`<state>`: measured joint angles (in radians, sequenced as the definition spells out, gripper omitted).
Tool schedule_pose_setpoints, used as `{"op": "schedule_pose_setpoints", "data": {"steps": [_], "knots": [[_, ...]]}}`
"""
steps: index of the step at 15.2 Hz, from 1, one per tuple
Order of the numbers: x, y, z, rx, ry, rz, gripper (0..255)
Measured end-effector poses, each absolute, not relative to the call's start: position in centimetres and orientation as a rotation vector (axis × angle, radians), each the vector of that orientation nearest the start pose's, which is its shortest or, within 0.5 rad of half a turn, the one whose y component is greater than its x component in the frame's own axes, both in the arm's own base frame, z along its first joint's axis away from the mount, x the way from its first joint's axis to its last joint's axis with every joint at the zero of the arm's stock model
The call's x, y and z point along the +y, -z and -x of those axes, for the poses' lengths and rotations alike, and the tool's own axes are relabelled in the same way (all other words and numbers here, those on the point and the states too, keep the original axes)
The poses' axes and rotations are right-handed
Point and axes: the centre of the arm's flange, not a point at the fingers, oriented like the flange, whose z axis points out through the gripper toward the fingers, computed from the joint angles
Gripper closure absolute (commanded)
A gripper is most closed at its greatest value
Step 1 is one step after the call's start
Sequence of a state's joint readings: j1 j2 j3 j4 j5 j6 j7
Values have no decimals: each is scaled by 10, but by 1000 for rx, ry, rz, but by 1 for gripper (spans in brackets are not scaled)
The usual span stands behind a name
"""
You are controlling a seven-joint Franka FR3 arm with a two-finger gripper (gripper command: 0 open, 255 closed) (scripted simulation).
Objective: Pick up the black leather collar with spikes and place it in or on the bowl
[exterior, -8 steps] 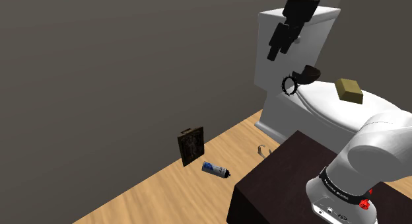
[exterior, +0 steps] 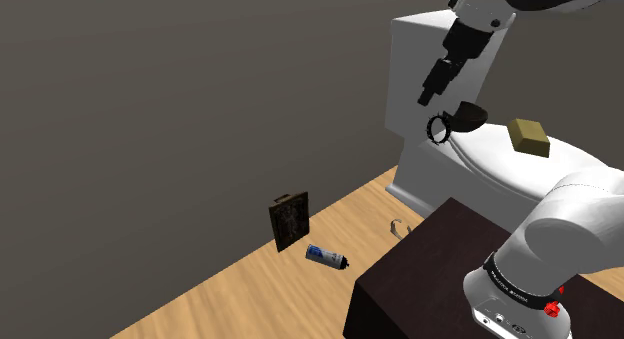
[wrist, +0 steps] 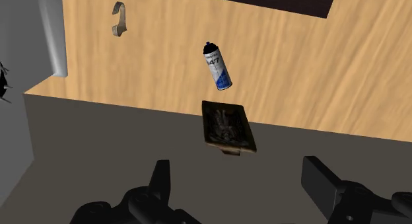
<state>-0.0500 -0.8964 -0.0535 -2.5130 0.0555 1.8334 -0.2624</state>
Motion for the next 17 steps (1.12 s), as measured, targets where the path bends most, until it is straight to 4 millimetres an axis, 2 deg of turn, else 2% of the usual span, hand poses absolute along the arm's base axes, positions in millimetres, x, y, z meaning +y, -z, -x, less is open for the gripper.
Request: {"op": "schedule_pose_setpoints", "data": {"steps": [2,17], "knots": [[-53,-557,-293,-265,390,3045,0],[-212,-431,-293,-349,661,2975,0]]}}
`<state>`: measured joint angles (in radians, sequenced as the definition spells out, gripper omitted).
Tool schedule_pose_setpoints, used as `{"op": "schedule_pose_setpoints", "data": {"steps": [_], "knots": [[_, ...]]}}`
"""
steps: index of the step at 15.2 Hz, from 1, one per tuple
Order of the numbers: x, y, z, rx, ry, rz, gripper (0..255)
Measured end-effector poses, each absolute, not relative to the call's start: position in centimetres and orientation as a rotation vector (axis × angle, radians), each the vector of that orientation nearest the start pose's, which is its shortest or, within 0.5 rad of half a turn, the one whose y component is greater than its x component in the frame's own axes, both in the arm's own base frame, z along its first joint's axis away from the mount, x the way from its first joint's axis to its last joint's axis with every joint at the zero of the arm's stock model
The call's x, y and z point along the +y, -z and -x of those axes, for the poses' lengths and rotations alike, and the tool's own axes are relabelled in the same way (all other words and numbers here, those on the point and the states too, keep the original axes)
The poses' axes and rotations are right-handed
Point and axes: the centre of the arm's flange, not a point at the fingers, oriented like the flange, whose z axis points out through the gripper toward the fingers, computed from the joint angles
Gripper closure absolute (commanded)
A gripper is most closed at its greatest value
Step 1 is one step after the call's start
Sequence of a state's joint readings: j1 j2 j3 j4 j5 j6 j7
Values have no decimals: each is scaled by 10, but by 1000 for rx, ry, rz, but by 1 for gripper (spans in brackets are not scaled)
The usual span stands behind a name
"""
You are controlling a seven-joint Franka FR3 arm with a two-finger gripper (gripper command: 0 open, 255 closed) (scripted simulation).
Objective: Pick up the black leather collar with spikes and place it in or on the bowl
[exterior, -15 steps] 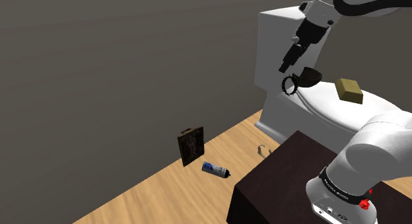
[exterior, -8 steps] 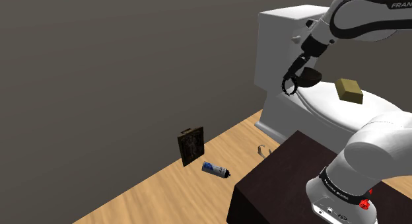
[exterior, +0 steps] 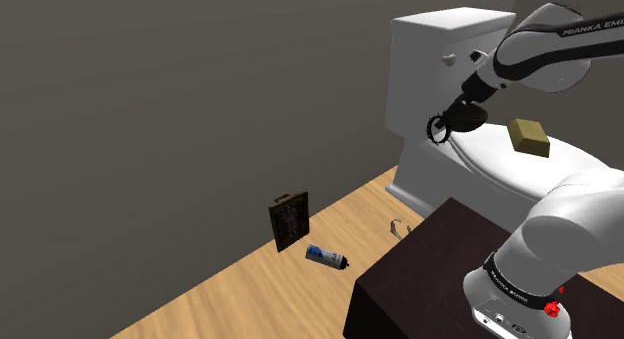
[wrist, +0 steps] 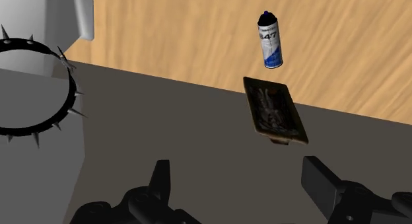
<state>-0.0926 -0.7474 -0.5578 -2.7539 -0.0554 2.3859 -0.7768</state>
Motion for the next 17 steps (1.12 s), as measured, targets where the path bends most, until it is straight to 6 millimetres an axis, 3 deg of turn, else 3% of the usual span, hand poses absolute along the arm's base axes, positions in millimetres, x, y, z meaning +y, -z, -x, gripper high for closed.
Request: {"op": "schedule_pose_setpoints", "data": {"steps": [7,14,17], "knots": [[-286,-365,-299,-385,786,2933,0],[-363,-307,-318,-422,913,2892,0],[-382,-287,-324,-434,946,2879,0]]}}
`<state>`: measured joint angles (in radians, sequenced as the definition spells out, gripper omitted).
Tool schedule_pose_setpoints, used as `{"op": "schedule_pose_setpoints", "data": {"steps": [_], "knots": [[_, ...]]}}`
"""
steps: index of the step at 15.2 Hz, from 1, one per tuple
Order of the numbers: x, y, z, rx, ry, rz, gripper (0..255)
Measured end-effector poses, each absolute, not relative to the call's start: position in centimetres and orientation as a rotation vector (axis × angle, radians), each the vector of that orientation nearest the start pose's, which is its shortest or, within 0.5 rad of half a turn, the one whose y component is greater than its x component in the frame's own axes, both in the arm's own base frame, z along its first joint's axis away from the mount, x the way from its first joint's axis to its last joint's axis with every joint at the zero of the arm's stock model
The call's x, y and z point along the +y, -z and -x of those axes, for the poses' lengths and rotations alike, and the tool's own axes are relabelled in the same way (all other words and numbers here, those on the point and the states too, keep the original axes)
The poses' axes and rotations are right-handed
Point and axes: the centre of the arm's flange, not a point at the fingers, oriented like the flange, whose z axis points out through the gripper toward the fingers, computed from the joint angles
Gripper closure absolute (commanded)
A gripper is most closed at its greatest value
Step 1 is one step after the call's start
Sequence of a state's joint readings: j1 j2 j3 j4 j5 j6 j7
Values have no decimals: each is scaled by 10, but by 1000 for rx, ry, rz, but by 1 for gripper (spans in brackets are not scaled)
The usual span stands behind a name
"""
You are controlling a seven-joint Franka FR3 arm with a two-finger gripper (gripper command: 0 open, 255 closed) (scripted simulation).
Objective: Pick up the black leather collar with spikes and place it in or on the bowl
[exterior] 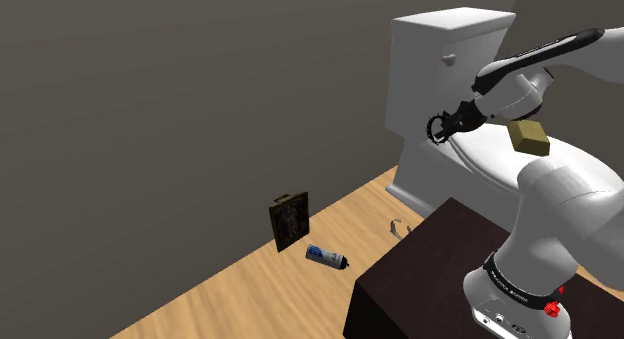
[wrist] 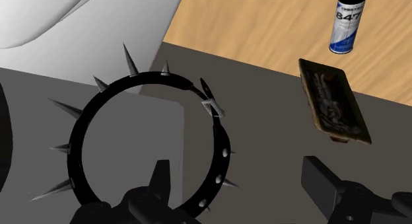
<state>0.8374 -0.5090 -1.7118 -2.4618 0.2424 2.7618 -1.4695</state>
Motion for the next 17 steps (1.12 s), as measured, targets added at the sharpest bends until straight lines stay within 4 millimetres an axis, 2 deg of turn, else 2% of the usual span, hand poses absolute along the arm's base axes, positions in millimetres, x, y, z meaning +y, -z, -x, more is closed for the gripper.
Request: {"op": "schedule_pose_setpoints", "data": {"steps": [7,13,14,17], "knots": [[-379,-257,-345,-437,949,2877,0],[-379,-253,-347,-437,948,2877,0],[-379,-253,-347,-437,948,2877,255],[-379,-253,-347,-437,948,2877,255]]}}
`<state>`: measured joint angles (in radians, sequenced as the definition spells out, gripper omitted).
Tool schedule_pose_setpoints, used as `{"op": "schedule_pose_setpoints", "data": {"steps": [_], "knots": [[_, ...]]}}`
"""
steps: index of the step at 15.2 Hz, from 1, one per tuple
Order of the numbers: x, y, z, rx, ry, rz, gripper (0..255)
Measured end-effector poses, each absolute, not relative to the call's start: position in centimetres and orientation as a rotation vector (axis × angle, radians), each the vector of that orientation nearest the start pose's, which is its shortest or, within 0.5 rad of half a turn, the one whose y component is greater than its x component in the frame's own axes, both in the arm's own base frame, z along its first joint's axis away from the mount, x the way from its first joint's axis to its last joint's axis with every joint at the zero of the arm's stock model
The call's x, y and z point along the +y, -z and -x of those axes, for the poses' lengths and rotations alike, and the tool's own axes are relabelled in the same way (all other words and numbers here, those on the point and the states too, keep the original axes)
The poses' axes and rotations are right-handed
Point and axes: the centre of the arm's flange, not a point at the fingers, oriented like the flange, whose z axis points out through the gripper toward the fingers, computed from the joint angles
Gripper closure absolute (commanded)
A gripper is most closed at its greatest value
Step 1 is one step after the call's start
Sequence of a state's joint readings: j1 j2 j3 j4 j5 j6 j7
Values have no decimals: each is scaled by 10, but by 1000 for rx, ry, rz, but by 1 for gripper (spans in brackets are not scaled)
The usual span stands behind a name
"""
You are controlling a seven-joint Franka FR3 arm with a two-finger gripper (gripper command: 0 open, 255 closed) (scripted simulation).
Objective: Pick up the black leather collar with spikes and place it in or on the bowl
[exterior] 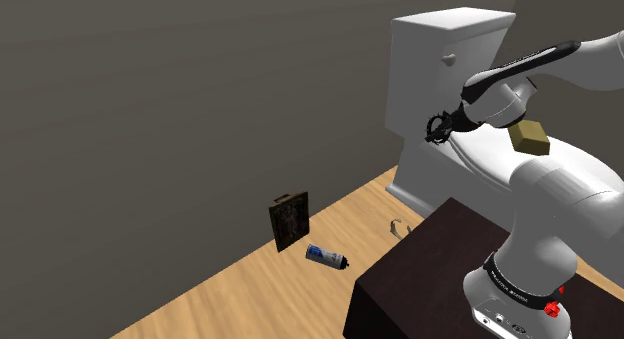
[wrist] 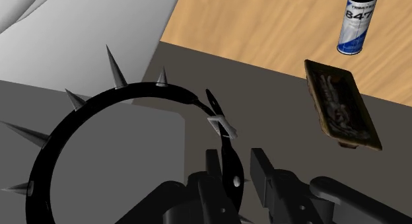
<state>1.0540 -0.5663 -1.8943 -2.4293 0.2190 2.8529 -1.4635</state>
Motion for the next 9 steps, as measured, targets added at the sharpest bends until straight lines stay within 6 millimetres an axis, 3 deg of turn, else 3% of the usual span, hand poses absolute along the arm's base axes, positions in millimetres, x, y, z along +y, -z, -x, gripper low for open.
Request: {"op": "schedule_pose_setpoints", "data": {"steps": [9], "knots": [[-379,-259,-348,-437,949,2877,255]]}}
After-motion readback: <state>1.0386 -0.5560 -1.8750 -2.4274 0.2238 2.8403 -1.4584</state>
